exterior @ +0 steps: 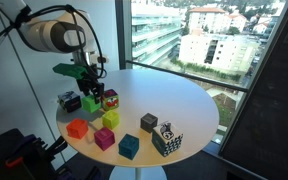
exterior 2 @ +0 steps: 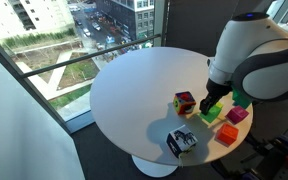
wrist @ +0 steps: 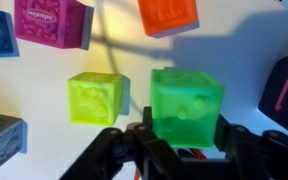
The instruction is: Pick up the green block and put it on the lime green block
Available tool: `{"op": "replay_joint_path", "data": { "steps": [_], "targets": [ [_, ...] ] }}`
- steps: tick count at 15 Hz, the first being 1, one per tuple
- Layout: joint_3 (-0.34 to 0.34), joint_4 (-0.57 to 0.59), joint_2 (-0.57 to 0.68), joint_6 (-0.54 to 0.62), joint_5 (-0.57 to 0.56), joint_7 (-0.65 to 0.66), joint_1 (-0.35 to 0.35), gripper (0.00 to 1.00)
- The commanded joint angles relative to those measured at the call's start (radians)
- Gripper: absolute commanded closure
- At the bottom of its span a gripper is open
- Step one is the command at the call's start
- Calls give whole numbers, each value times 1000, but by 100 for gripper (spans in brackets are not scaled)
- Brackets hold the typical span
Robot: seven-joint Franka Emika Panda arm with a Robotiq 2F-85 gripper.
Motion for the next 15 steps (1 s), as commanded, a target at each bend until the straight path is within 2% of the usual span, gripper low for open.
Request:
{"op": "replay_joint_path", "data": {
  "steps": [1, 15],
  "targets": [
    [-12, 39, -31, -78, -29, 15, -28, 69],
    [-78, 100, 46, -56, -62, -8, -109, 69]
  ]
}}
